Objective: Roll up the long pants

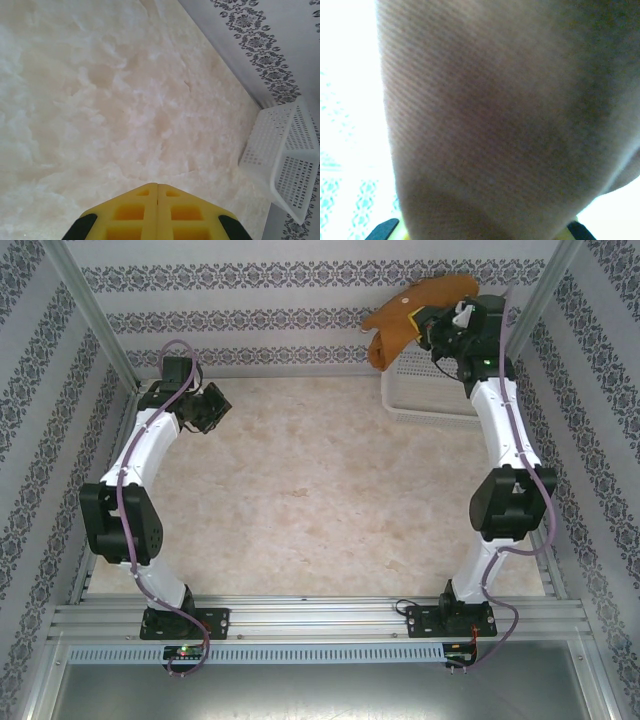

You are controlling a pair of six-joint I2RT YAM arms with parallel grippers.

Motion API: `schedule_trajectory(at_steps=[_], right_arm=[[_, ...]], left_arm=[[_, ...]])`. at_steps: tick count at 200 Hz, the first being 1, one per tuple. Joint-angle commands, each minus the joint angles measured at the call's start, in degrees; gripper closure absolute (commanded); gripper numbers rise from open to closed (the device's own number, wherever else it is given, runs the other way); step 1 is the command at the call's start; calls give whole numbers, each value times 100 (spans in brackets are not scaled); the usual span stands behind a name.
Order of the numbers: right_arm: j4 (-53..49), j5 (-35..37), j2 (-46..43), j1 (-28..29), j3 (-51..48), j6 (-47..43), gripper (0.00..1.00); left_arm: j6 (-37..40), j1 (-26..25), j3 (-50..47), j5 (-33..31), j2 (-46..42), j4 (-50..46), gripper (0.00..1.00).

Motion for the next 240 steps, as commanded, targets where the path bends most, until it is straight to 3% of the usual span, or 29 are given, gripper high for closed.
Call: schedule_trajectory(at_steps=[1, 36, 91, 149, 240], right_arm=[[324, 585, -528, 107, -249, 24, 100], [772, 1305, -747, 108, -1107, 563, 100], [738, 2208, -737, 90, -1633, 639, 100], [658, 2509, -58, -106, -1291, 611, 100], [412, 2528, 1970, -516, 284, 1015, 100]], left_arm=[[125, 96, 251, 215, 97, -134, 100], [121, 130, 256, 342, 253, -131, 100], [208, 216, 358, 400, 463, -179, 100], [250, 299, 702, 430, 837, -288, 100], [136, 307, 1590, 439, 1964, -403, 100]])
